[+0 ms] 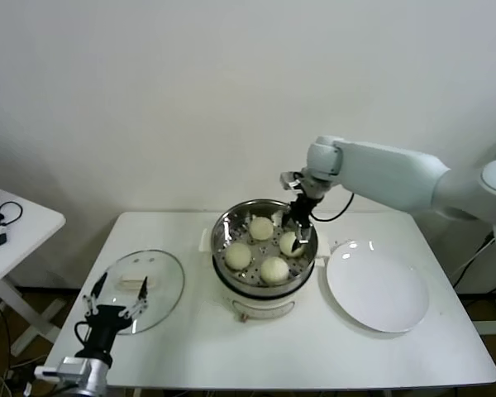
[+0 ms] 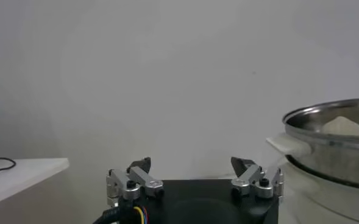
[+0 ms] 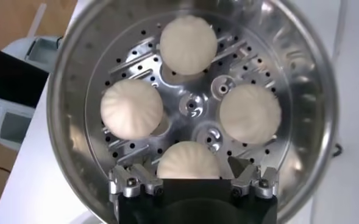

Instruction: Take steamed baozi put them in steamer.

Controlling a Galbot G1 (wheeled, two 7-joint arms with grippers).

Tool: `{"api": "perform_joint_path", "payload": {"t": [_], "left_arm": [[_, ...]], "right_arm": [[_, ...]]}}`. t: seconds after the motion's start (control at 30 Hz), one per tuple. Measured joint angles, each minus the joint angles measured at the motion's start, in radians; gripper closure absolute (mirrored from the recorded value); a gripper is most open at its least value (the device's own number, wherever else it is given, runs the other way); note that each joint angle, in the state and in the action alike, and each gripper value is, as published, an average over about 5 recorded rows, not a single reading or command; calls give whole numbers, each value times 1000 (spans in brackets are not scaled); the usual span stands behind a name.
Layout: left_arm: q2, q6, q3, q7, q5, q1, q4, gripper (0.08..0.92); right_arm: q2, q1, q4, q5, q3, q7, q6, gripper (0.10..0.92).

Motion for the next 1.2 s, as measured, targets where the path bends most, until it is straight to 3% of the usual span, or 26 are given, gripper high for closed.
{"api": "perform_joint_path", "payload": {"t": [0.4,0.7,0.97,1.2], "left_arm": [[-7,6,23,-41,3,-23,-13,177],[-17,-8,44,-85,10,-35,-31,177],[-28,-20,65,-99,20,-34,-44,177],[-40,-31,80,-105,42,-30,-54,177]], "right_arm": [[-166,36,146,7,90,35,-13,203],[-374,-79,294,0,291,159,-2,203],[-540,-373,436,-30,630,328,31,203],[-589,-771,557,-69,1031,495,87,203]]}}
